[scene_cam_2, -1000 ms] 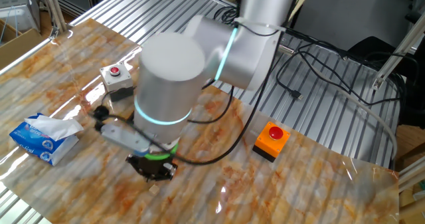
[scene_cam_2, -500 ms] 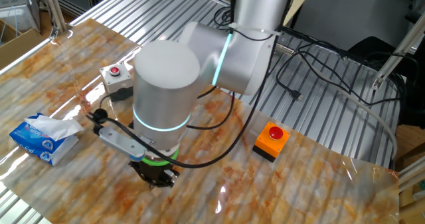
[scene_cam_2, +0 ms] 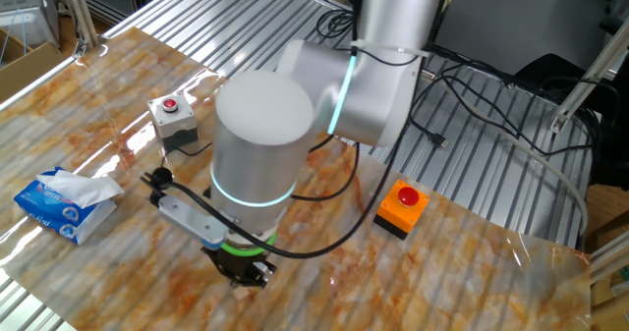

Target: Use the gripper to push the small block from left to right

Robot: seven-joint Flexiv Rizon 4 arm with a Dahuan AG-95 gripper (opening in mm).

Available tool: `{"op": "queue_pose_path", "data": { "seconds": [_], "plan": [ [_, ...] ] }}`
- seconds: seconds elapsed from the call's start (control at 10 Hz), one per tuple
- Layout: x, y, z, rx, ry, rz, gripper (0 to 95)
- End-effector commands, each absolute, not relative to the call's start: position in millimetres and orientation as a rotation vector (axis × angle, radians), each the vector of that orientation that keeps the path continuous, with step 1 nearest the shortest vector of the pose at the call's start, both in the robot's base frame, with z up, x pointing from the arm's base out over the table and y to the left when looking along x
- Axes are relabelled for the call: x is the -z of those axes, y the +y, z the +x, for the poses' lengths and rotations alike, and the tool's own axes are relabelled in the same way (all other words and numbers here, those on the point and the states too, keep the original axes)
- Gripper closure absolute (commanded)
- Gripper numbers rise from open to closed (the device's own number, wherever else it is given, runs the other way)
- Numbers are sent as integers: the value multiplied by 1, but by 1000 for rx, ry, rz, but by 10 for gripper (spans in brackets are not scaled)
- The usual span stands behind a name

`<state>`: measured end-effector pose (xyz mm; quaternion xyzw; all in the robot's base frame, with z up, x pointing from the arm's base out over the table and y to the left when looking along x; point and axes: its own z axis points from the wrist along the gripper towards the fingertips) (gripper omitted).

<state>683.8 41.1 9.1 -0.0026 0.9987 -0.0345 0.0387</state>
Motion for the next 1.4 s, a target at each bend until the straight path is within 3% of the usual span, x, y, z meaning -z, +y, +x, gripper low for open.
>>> {"op": "queue_pose_path", "data": {
  "seconds": [0.1, 1.0, 1.4],
  "plan": [
    [-11, 45, 683, 109, 3062, 5, 950],
    [-10, 71, 681, 168, 3065, 79, 950],
    [-40, 56, 682, 162, 3162, 30, 950]
  ]
}}
